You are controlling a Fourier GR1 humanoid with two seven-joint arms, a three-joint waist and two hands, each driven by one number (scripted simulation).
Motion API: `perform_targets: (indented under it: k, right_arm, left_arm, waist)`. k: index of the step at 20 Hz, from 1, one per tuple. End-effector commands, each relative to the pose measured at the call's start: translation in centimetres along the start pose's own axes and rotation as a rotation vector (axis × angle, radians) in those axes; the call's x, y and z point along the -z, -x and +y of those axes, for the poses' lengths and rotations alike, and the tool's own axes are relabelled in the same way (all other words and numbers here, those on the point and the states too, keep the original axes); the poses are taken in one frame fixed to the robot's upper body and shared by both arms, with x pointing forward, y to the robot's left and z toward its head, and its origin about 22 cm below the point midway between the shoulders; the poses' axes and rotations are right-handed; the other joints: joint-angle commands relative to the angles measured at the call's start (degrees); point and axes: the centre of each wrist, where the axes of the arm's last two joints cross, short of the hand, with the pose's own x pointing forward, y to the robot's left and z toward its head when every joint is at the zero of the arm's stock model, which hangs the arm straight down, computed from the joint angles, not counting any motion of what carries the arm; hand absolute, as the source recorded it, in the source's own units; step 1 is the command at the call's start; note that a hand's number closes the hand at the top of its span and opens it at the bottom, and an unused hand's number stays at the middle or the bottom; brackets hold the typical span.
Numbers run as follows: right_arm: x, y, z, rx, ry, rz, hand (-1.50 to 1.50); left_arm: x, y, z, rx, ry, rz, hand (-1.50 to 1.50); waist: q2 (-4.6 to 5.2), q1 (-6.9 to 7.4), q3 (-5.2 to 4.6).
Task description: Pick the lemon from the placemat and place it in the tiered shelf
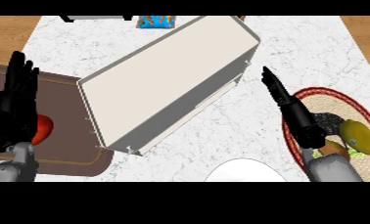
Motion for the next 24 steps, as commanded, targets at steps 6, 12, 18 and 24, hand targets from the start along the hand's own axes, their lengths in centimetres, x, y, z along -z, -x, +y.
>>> perform_targets:
  k: [6, 12, 18, 24]
  right_arm:
    - [-5.6, -0.8, -16.5, 0.049, 0.420, -0.293, 1.50]
    - [-15.9, 6.0, -21.8, 0.117, 0.559, 0.027, -1.50]
    - [-21.4, 4.0, -27.3, 0.121, 0.351, -0.055, -1.50]
    - [-23.9, 2.3, -29.4, 0.101, 0.187, 0.004, -1.50]
  left_arm:
    - [-3.6, 6.7, 0.6, -0.003, 0.122, 0.433, 0.00]
    - [-5.7, 8.6, -1.9, -0.067, 0.292, 0.529, 0.00]
    - [-3.8, 7.8, -1.6, -0.052, 0.334, 0.518, 0.00]
    - [-3.7, 8.2, -0.8, -0.060, 0.345, 0.527, 0.00]
  waist:
    - [-0.18, -5.92, -0.23]
    - [0.75, -1.31, -0.22]
    - [0.30, -0.05, -0.28]
    - [-0.30, 1.20, -0.46]
